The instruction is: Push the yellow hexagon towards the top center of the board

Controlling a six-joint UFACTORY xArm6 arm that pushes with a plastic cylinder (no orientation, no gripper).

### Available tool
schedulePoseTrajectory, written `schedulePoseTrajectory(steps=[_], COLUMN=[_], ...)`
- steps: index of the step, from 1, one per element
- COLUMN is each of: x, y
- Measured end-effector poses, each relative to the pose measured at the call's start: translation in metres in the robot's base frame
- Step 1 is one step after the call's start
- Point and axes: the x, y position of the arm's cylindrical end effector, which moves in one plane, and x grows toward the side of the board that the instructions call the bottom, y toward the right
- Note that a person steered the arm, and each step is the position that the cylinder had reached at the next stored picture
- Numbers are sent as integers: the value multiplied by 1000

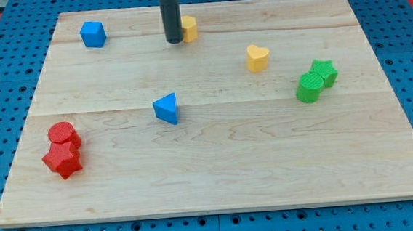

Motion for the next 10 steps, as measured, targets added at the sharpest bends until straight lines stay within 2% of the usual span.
schedulePoseTrajectory(steps=[1,2,3,4,5,7,8,10], x=[-3,-22,-22,-19,45,161,227,230], y=[-50,-43,11,14,-39,-218,-238,-164])
